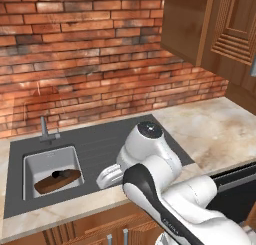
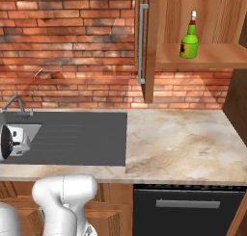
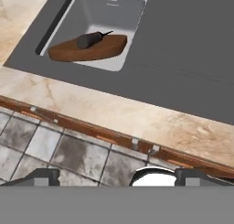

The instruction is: Move the cutting board and knife to the sink. Then move spray from the cabinet to the counter.

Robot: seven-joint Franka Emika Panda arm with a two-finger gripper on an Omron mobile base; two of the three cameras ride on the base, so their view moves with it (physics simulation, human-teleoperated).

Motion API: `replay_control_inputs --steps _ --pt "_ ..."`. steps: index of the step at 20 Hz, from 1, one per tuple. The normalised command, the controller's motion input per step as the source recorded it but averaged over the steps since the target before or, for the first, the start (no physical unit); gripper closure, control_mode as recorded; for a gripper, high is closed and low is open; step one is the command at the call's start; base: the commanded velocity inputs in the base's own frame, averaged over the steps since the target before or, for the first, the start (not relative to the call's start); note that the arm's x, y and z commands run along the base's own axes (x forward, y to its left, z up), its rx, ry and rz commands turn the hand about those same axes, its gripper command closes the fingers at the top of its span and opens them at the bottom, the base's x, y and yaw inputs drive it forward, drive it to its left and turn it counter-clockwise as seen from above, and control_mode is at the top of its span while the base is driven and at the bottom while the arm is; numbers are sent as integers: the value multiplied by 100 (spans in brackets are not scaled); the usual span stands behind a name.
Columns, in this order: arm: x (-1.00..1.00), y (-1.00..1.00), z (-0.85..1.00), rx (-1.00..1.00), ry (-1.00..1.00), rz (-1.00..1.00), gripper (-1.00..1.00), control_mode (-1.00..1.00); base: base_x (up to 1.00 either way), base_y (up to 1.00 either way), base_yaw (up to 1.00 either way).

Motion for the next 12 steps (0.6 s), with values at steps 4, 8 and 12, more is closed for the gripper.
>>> replay_control_inputs --steps 4,8,12 --pt "-50 -9 -10 0 -5 0 -100 -100 0 0 0" --pt "-17 -1 -5 0 -1 0 -100 100 -62 0 0" --pt "0 0 0 0 0 0 -100 100 -75 0 0"
